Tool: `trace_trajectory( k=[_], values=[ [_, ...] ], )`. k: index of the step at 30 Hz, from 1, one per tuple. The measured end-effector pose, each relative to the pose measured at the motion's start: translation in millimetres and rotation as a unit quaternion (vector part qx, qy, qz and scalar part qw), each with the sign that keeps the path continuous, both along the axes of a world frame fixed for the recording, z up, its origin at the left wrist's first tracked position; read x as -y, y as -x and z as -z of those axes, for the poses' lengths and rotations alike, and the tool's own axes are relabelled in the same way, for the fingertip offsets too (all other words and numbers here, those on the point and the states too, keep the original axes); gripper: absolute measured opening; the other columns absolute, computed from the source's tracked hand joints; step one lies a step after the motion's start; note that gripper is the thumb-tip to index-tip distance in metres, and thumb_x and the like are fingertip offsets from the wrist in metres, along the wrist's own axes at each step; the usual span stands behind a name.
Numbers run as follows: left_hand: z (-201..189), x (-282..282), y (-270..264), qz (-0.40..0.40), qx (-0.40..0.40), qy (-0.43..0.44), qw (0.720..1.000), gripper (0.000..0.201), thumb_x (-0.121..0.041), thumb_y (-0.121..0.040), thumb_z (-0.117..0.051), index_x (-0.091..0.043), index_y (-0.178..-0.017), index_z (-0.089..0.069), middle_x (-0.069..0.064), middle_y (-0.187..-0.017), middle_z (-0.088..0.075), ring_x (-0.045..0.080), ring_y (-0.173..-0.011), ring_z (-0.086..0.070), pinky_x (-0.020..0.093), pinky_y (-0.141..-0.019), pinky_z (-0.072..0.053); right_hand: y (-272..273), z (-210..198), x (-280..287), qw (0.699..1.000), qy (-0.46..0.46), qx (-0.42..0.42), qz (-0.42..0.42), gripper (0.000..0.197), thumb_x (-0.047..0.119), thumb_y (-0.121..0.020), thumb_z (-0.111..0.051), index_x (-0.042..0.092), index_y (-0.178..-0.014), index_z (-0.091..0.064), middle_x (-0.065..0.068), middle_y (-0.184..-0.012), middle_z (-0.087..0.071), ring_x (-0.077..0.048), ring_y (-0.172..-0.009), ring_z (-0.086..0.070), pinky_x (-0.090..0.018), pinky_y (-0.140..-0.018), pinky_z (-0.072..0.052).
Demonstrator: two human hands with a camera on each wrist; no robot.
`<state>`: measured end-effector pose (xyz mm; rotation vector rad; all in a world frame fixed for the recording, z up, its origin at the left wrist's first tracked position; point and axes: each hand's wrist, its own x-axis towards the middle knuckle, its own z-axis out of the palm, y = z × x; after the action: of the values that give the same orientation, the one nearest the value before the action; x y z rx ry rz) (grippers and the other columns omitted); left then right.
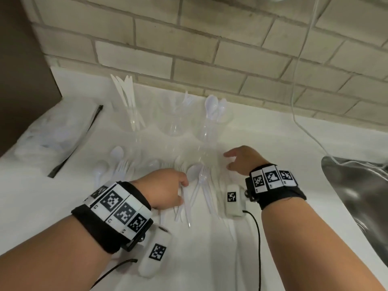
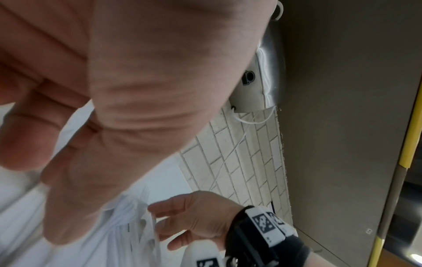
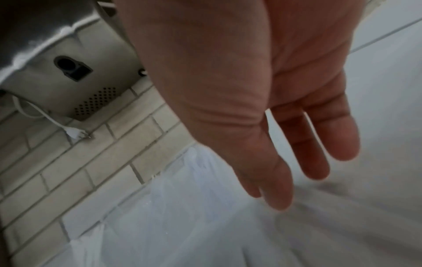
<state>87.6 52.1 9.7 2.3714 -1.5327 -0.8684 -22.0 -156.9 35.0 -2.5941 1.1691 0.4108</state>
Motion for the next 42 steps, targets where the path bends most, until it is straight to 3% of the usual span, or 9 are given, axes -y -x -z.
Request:
trace_trajectory(
  k=[7,12,19,25,28,31,36,39,42],
  values=[
    [-4.8,-5.0,-5.0,-0.038,0.006,0.012,0.999,0.043,-0.026,-0.089,-0.059,-0.028,-0.13,-0.048,-0.002,-0.125,-0.056,0.016,-0.112,-0.054,0.022,-0.092,-0.042,29.4,8.7,-12.4,0.995,0.008,-0.097,0.038,0.029,0.017,-0.093,-0.052,0.011,-0.119,-0.066,-0.008,-0.125,-0.063,-0.026,-0.114,-0.06,-0.032,-0.097,-0.048],
    [-7.8,-5.6,1.9,-0.036,-0.015,-0.005,0.999,0.048,-0.023,-0.092,-0.055,-0.029,-0.137,-0.042,-0.001,-0.133,-0.052,0.017,-0.113,-0.055,0.02,-0.089,-0.042,44.7,7.2,-39.8,0.989,-0.117,0.007,0.09,0.026,0.005,-0.09,-0.053,0.018,-0.108,-0.067,-0.006,-0.106,-0.068,-0.026,-0.093,-0.07,-0.035,-0.08,-0.059],
    [-7.7,7.2,5.4,-0.035,-0.042,-0.018,0.998,0.052,-0.008,-0.094,-0.04,-0.03,-0.141,-0.037,0.003,-0.134,-0.051,0.02,-0.109,-0.055,0.022,-0.082,-0.045,26.8,2.0,-68.2,0.989,-0.116,-0.001,0.09,0.047,0.037,-0.102,-0.032,0.012,-0.067,-0.048,-0.017,-0.095,-0.068,-0.03,-0.091,-0.065,-0.034,-0.088,-0.051],
    [-6.7,20.5,5.5,-0.023,-0.044,-0.042,0.998,0.054,0.0,-0.089,-0.048,-0.017,-0.14,-0.042,0.006,-0.14,-0.049,0.02,-0.12,-0.054,0.021,-0.089,-0.044,3.5,3.8,-82.9,0.989,-0.136,-0.023,0.058,0.05,0.059,-0.086,-0.057,0.014,-0.07,-0.043,0.001,-0.066,-0.048,-0.013,-0.059,-0.048,-0.022,-0.054,-0.039],
    [-4.8,23.0,7.3,-0.061,-0.103,-0.022,0.993,0.047,0.0,-0.089,-0.053,-0.011,-0.135,-0.05,0.009,-0.135,-0.055,0.024,-0.116,-0.059,0.031,-0.096,-0.049,-5.7,4.4,-87.0,0.992,-0.125,-0.032,0.013,0.051,0.058,-0.081,-0.065,0.01,-0.093,-0.053,-0.001,-0.076,-0.052,-0.015,-0.072,-0.054,-0.022,-0.061,-0.044],
    [-4.6,22.9,8.6,-0.106,-0.153,-0.003,0.983,0.036,0.0,-0.09,-0.051,-0.007,-0.125,-0.056,0.014,-0.123,-0.062,0.027,-0.11,-0.063,0.037,-0.094,-0.052,-12.4,5.4,-92.0,0.991,-0.131,-0.024,0.002,0.059,0.045,-0.079,-0.074,0.005,-0.119,-0.056,-0.004,-0.091,-0.054,-0.019,-0.09,-0.059,-0.028,-0.079,-0.05],
    [1.5,21.6,8.8,-0.162,-0.279,0.025,0.946,0.036,0.01,-0.087,-0.049,-0.002,-0.12,-0.059,0.01,-0.107,-0.067,0.025,-0.098,-0.065,0.035,-0.091,-0.054,-24.8,11.1,-95.6,0.989,-0.145,-0.011,0.028,0.031,0.026,-0.071,-0.082,0.012,-0.073,-0.055,-0.004,-0.077,-0.058,-0.023,-0.081,-0.061,-0.032,-0.076,-0.054],
    [1.1,19.0,10.6,-0.247,-0.377,0.052,0.891,0.03,0.01,-0.092,-0.04,0.006,-0.117,-0.056,0.006,-0.083,-0.06,0.016,-0.076,-0.061,0.025,-0.077,-0.055,-25.6,12.9,-96.4,0.989,-0.144,0.008,0.045,0.031,0.021,-0.068,-0.084,0.013,-0.066,-0.053,-0.003,-0.075,-0.058,-0.021,-0.079,-0.061,-0.03,-0.072,-0.053],
    [2.2,16.6,11.9,-0.268,-0.43,0.045,0.861,0.03,0.012,-0.091,-0.037,-0.001,-0.104,-0.06,0.011,-0.089,-0.06,0.022,-0.087,-0.058,0.032,-0.085,-0.053,-25.5,15.2,-96.7,0.988,-0.142,0.011,0.057,0.029,0.018,-0.066,-0.084,0.011,-0.067,-0.055,-0.003,-0.072,-0.057,-0.021,-0.078,-0.061,-0.03,-0.069,-0.053]
  ],
)
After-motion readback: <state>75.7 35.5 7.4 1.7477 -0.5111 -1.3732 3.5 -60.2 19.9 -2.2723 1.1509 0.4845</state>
